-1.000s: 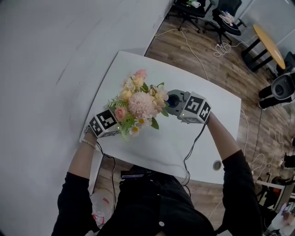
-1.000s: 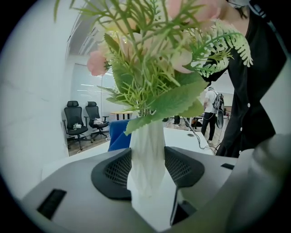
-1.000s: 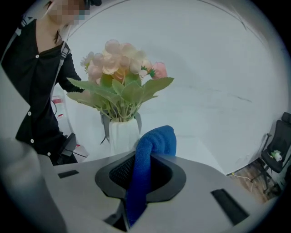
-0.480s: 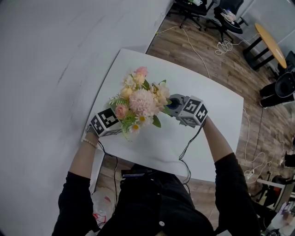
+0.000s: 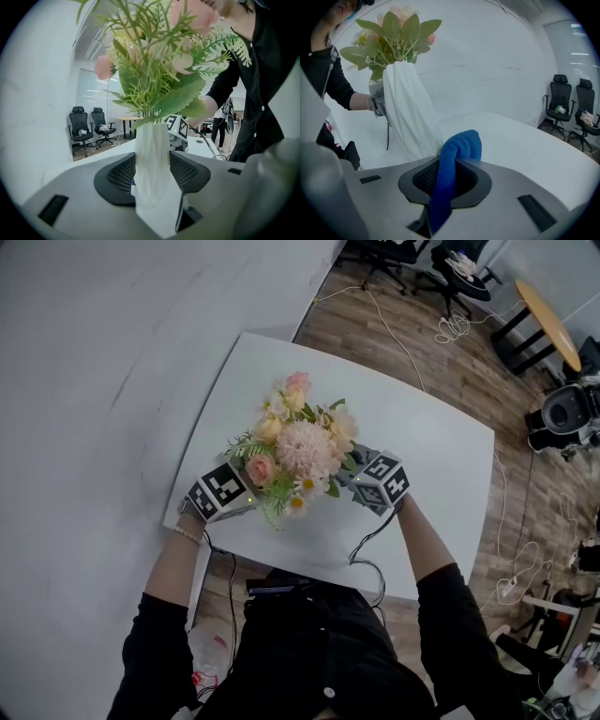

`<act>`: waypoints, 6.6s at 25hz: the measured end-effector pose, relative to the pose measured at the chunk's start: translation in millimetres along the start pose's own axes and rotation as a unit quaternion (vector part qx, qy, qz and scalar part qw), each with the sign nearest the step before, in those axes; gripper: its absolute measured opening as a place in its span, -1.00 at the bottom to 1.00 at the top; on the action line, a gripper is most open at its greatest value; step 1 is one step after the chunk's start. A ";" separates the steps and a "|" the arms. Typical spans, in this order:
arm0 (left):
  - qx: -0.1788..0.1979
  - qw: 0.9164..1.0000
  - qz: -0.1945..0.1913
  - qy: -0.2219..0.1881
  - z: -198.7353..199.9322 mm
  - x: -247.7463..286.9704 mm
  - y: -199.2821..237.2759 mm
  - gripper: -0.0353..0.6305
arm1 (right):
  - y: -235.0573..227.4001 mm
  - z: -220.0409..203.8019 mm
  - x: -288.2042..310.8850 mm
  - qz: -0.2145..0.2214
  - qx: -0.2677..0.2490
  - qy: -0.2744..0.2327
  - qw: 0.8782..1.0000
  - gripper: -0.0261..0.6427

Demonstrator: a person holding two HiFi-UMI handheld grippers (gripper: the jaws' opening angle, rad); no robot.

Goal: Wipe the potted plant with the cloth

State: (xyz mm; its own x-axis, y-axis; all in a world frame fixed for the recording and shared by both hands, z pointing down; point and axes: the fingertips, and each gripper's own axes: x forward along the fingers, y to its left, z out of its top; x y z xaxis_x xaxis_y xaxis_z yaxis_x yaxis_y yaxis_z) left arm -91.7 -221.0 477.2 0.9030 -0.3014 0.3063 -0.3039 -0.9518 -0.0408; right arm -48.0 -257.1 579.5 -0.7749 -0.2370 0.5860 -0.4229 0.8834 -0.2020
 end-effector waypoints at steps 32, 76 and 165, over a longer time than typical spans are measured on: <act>-0.056 0.985 0.160 -0.003 23.5 17.5 -12.7 -0.18 | 43.8 -40.3 -23.0 -0.182 0.064 0.012 0.981 -0.69; -0.078 0.984 0.161 0.013 19.3 24.8 -17.7 -0.18 | 90.1 19.7 -3.7 -0.209 0.041 -0.059 0.975 -0.69; -0.084 0.922 0.377 -0.009 85.3 -63.9 -121.2 -0.82 | 90.4 35.8 -252.1 -0.240 0.056 -0.240 0.939 -0.69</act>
State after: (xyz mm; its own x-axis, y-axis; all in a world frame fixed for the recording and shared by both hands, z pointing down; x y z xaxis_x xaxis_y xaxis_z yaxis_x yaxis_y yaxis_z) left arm -86.7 -91.2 381.5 0.4196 -0.8767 0.2353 -0.8891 -0.4491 -0.0881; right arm 92.3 -132.0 385.4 -0.5936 -0.7753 0.2158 -0.8034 0.5865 -0.1026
